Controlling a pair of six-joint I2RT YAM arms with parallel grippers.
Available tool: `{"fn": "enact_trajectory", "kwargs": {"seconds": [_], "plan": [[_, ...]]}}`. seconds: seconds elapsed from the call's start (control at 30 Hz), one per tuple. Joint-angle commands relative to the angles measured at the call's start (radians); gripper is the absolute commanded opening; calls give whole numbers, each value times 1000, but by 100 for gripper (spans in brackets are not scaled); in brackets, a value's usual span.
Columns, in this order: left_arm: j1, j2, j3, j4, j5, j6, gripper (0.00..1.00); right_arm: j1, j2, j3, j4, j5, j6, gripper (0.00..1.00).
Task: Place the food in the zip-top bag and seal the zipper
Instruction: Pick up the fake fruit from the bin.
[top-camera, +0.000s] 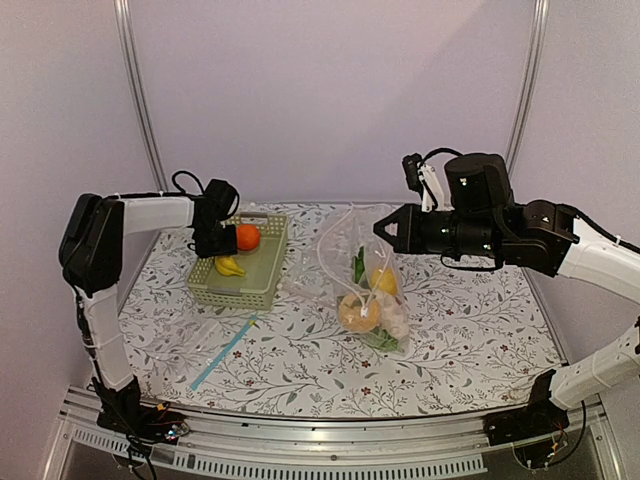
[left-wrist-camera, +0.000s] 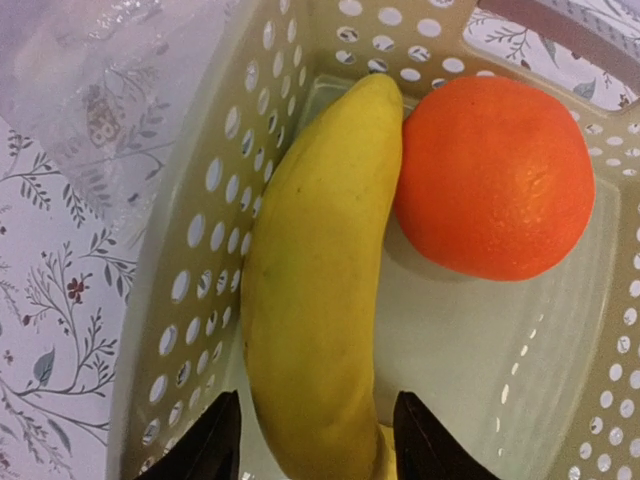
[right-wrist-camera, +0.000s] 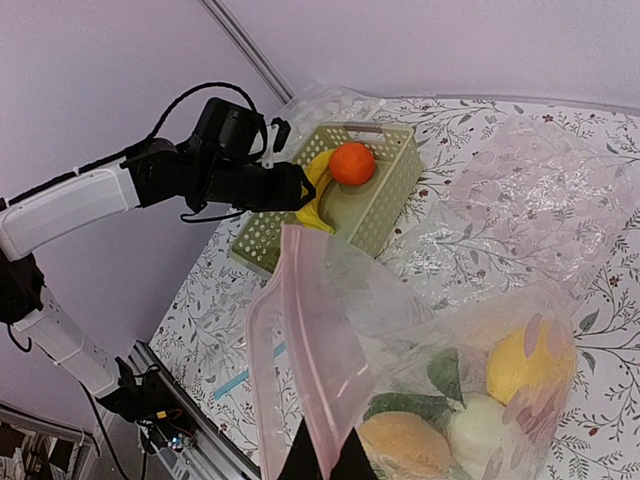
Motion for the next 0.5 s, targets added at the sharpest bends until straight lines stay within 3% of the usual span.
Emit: {"fn": "enact_trajectory", "kwargs": {"seconds": [0.0, 0.2, 0.47], "plan": [[15, 34, 21, 14, 22, 9, 51, 7, -10, 6, 35, -11, -10, 0], [21, 59, 30, 7, 30, 11, 50, 8, -4, 15, 37, -20, -9, 0], [26, 46, 23, 2, 30, 13, 36, 7, 8, 23, 37, -28, -8, 0]]}}
